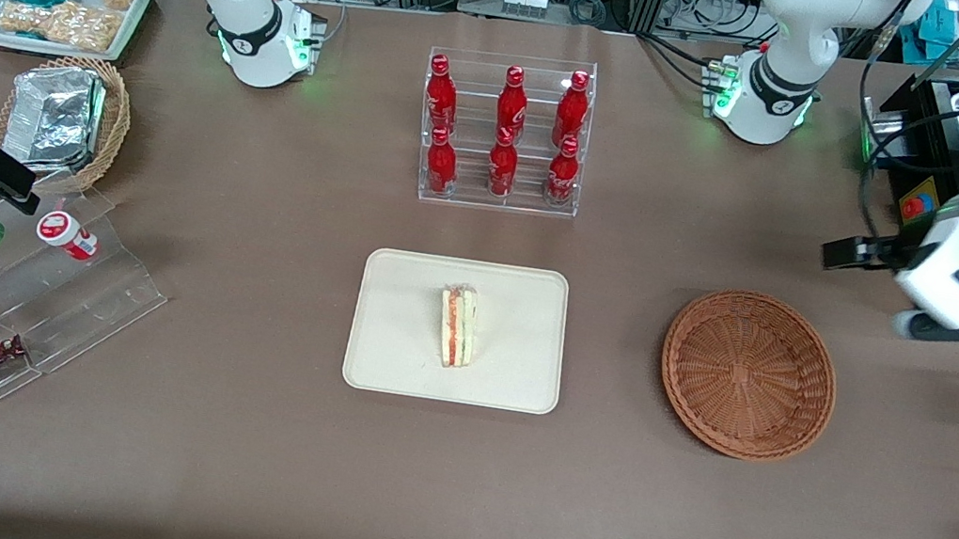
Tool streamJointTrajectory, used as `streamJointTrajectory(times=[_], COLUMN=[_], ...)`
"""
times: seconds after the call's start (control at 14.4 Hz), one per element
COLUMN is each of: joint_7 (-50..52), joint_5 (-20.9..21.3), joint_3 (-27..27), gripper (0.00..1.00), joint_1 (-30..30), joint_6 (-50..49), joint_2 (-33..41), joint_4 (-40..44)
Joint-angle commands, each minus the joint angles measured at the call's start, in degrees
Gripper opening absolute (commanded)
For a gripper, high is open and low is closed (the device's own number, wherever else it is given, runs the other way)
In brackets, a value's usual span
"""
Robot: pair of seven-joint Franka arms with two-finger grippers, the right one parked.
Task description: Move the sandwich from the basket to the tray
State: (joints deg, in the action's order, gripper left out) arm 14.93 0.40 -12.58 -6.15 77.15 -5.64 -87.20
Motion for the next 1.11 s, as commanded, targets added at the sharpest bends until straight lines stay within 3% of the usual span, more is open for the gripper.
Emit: streamJointTrajectory(times=[0.0,0.21,0.42,0.77,1.04], joint_7=[-0.6,-1.6,-11.4,-11.7,-12.2], joint_5=[0.5,1.0,2.7,2.2,4.4], joint_3=[-0.6,-0.6,-0.5,0.1,0.1], gripper=[1.00,1.00,1.00,1.00,1.00], joint_1=[-2.4,-2.6,-3.5,-4.1,-4.1], joint_6=[-0.3,-0.7,-4.0,-11.1,-10.5], joint_2=[4.5,5.6,5.4,3.3,3.5], joint_4=[-4.1,-3.9,-0.7,8.2,8.0])
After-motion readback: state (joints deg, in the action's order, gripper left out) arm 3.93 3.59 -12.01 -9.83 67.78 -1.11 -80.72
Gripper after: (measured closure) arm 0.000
